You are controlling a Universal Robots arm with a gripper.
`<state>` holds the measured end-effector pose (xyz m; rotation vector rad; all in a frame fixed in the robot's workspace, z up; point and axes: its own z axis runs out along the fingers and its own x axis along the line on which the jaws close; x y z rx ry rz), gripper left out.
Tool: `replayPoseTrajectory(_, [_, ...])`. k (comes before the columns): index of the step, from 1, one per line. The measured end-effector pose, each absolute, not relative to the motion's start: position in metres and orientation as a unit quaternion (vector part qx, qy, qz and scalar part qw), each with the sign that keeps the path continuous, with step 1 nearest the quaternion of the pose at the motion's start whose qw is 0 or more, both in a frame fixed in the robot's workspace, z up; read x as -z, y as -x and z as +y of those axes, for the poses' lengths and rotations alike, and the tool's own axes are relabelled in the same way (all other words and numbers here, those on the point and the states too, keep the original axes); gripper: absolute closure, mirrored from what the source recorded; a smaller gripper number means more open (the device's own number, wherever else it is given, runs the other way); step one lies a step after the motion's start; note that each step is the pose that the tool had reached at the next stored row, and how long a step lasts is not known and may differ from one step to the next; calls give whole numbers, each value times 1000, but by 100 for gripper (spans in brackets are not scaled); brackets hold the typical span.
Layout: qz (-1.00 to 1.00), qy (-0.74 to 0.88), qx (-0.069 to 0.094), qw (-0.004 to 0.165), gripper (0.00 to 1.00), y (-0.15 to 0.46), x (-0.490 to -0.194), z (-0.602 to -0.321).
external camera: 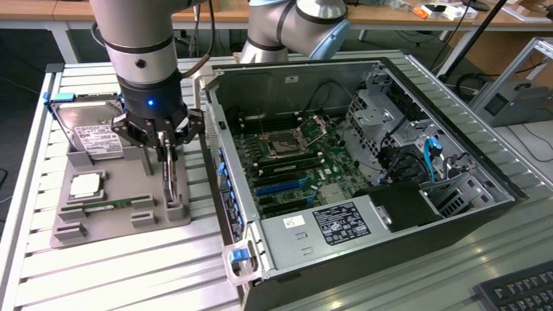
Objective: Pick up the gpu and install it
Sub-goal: 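Pick up the gpu and move the gpu toward the slot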
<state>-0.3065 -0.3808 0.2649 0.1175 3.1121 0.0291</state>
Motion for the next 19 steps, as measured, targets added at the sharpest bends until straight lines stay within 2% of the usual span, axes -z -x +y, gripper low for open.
replayPoseTrajectory(19, [999,-38,-10,14,73,306,-271,-381])
